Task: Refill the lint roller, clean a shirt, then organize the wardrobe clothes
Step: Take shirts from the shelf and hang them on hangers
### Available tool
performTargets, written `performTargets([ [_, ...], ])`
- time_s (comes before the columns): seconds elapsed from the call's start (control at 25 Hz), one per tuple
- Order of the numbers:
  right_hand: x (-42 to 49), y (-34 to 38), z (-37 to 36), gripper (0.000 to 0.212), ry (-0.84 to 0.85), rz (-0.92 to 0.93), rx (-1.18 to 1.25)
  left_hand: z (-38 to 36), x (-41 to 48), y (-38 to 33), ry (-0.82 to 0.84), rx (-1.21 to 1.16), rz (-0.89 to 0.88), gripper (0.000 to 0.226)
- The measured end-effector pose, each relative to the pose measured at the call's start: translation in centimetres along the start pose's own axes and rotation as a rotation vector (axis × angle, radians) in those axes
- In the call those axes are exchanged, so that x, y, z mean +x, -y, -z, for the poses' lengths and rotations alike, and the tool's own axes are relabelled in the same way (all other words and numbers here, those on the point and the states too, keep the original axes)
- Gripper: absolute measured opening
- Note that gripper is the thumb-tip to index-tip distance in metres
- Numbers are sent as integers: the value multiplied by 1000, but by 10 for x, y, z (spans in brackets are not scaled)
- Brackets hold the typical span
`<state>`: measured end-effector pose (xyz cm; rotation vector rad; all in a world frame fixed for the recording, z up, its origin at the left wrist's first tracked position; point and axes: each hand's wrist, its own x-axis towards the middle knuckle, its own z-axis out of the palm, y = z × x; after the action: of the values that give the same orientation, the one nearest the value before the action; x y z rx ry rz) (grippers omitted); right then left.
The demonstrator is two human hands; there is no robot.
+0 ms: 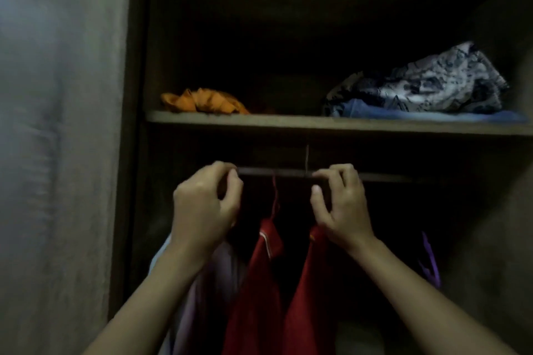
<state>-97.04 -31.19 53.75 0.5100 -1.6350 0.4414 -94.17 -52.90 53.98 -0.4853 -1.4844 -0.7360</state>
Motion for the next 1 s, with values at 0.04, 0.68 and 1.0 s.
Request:
performTargets([
  [0.04,17,13,7,23,-30,179,15,9,22,2,-73,-12,-73,29],
  [0.68,169,90,-18,30,799,67,266,51,133,42,437,289,-133,19],
  [1.0,121,127,55,13,516,-69,667,98,111,-34,341,-190,-70,23],
])
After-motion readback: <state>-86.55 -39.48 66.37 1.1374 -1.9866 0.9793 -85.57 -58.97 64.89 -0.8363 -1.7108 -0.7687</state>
